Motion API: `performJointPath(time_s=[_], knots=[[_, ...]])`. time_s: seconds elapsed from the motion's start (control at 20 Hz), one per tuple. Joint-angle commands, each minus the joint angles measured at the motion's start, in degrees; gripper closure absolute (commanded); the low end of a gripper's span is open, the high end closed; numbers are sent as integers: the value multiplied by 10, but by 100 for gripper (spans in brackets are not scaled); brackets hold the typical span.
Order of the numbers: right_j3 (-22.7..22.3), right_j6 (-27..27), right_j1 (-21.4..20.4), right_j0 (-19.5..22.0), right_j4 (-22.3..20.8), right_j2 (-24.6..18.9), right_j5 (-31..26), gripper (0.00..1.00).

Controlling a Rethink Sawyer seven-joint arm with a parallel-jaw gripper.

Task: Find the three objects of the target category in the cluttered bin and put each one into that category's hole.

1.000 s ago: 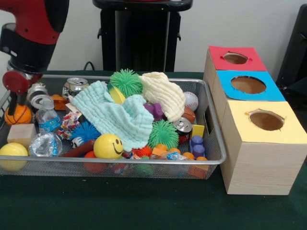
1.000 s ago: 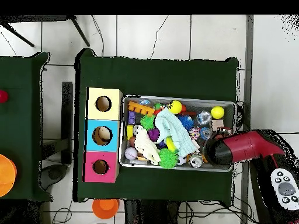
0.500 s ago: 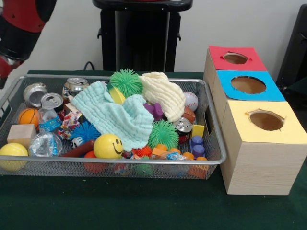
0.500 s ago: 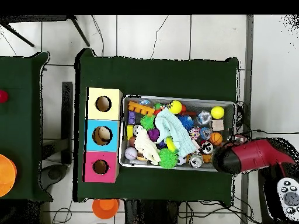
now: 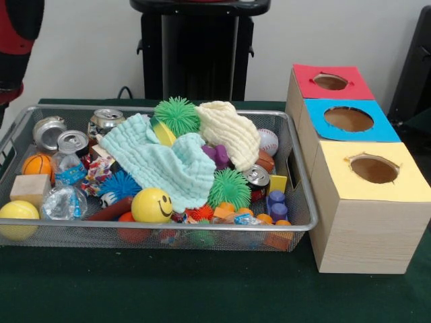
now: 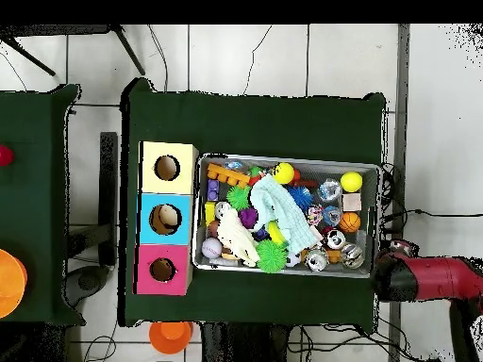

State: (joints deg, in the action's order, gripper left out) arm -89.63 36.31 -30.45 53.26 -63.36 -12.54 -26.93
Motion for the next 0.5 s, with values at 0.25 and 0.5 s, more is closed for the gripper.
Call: performJointPath(time_s=[0.25,0.5], knots=[[-87,36,-23,21,37,-60,60,0],[-107,48,-104,-28,18,-26,47,0]])
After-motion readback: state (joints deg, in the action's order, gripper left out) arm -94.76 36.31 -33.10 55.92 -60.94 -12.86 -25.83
